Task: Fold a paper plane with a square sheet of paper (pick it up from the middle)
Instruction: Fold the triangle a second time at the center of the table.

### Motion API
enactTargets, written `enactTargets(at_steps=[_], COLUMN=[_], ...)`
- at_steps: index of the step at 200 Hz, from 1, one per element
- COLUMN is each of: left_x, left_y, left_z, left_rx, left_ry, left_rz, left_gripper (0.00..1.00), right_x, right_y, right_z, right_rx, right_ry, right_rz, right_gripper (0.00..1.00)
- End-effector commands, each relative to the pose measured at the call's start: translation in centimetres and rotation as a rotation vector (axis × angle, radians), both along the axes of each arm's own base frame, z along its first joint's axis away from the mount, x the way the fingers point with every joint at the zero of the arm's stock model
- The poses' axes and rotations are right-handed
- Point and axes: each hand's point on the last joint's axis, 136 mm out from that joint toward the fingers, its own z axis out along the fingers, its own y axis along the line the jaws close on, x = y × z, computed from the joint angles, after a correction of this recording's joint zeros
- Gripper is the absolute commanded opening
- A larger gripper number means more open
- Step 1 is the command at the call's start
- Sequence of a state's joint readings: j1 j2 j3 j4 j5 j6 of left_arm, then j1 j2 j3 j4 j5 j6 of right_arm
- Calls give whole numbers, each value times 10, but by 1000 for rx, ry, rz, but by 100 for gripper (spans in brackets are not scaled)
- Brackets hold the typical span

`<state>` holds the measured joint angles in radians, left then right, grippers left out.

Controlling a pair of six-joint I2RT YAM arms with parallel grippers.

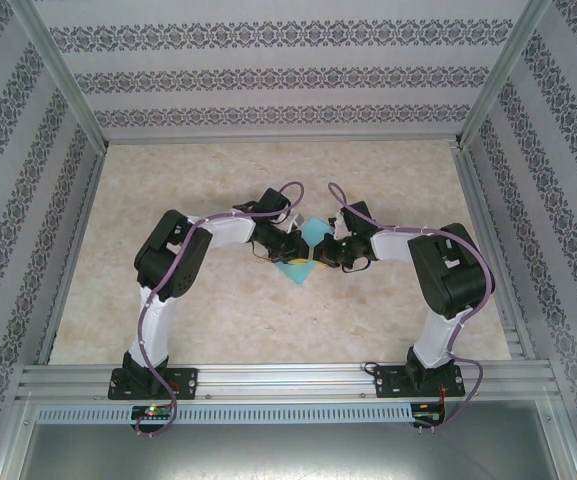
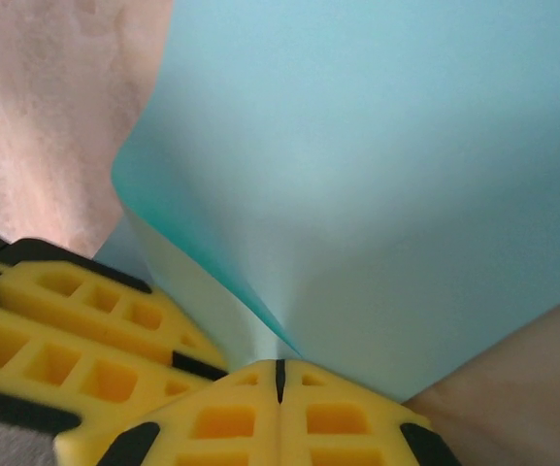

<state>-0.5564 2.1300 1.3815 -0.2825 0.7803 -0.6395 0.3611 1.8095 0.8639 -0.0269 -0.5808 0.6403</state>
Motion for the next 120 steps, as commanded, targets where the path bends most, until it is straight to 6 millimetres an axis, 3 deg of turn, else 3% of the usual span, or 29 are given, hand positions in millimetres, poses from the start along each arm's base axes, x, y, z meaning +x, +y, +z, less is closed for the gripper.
enactTargets(at_steps=[1,120], left_x=[-13,-52], left_y=[-2,0], left_z=[18,1], left_rx=[-29,-16], left_ry=[-6,26], left_rz=[-31,-141], left_gripper=[16,15], right_x=[-10,-16], right_y=[-6,3], right_z=[-16,-11], right_rx=[-81,-72], right_ry=[41,38], right_rz=[21,53], right_gripper=[3,3])
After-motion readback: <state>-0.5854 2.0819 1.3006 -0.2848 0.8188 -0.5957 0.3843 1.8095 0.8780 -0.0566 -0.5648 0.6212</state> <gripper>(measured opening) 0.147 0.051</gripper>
